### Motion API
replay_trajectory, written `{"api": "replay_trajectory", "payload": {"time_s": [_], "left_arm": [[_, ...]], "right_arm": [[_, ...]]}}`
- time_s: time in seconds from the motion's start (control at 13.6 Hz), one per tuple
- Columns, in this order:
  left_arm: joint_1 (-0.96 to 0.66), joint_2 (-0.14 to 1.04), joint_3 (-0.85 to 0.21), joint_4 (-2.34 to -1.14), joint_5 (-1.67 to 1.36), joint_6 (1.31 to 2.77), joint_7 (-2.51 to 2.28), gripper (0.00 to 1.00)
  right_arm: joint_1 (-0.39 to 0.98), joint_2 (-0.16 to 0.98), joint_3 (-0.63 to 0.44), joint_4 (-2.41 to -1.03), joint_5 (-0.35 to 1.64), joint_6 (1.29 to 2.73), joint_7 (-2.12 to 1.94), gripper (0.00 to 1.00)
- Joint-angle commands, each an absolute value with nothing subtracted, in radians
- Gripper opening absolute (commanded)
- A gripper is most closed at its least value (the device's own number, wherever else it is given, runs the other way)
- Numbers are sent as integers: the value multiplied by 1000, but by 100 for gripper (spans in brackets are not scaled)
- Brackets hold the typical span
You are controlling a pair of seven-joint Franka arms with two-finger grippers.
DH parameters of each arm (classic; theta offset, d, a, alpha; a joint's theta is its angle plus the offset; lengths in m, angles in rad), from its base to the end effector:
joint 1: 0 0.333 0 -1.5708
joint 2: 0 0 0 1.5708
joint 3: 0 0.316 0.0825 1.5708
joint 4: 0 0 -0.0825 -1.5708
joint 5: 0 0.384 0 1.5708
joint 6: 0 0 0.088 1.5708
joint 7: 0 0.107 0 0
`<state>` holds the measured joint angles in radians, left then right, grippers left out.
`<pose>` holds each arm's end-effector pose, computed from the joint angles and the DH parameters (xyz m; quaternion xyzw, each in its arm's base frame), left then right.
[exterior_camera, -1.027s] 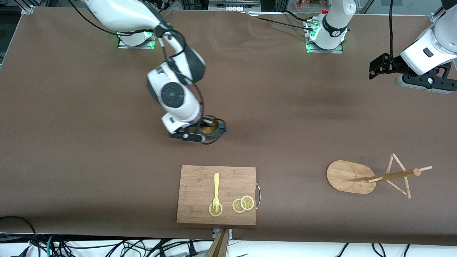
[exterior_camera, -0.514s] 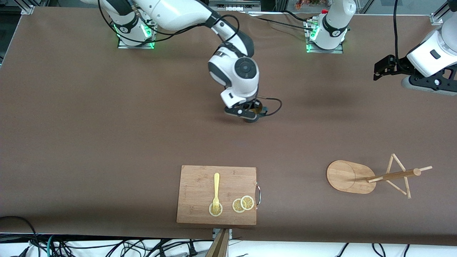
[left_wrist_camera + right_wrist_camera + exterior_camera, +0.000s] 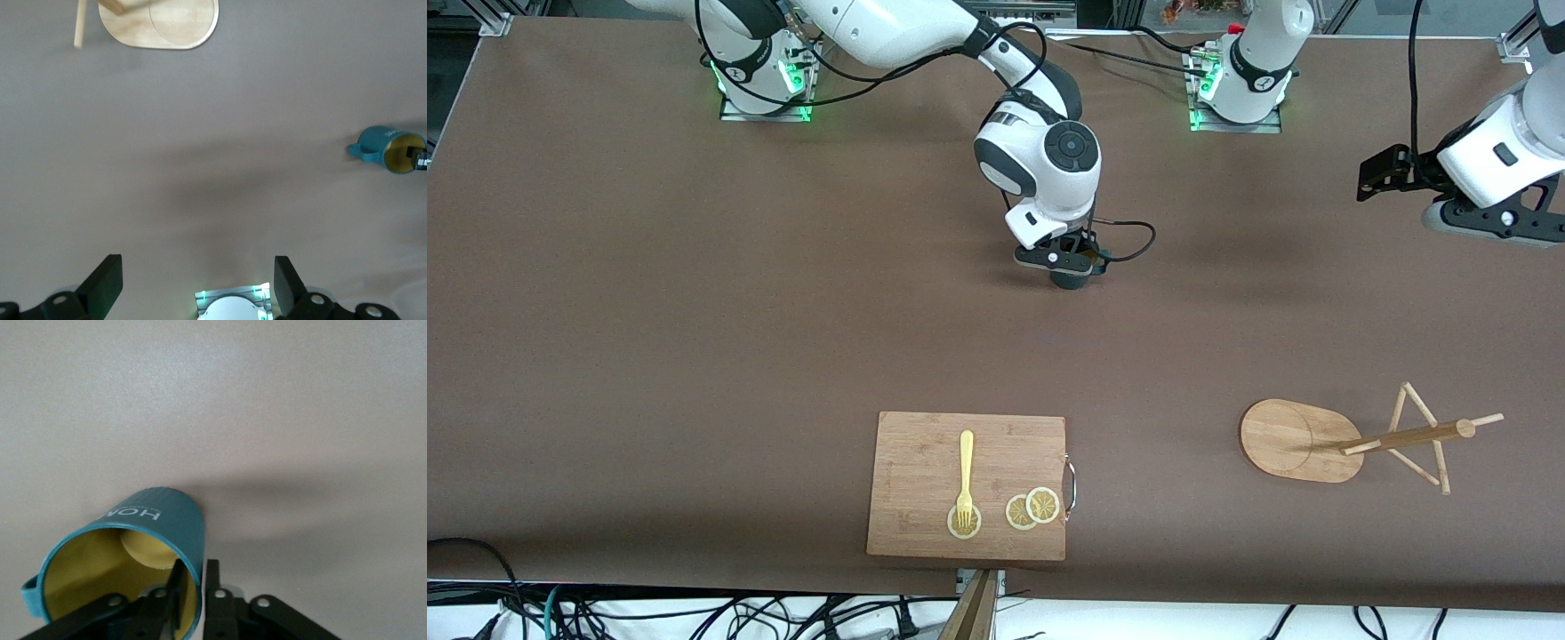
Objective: Pass cup and hang on rack
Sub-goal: 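Carry the mug with the right gripper toward the table's middle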
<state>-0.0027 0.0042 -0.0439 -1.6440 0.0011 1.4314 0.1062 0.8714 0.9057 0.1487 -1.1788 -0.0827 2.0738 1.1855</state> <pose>0.5354 -0.0248 0.5778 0.9912 -0.0759 -0.1082 0.0028 0.4296 0.6294 0.2427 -0.9956 0.0907 0.0203 0.0093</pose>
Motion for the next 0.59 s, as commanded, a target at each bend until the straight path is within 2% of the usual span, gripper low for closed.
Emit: {"api": "replay_trajectory", "payload": {"time_s": [0.0, 0.15, 0.37, 0.51], "left_arm": [[2, 20, -51, -1614, -15, 1402, 130, 100], [-8, 23, -52, -1623, -15, 1401, 176, 100], [9, 25, -52, -1638, -78, 1399, 340, 100], [40, 25, -51, -1670, -130, 1404, 492, 100]], "right_arm": [[884, 916, 135, -1137, -100, 2054, 1216, 33], [876, 893, 133, -1135, -95, 2039, 1209, 46], [858, 827, 129, -1135, -87, 1965, 1201, 55], [789, 769, 143, -1134, -84, 1913, 1181, 60]]}}
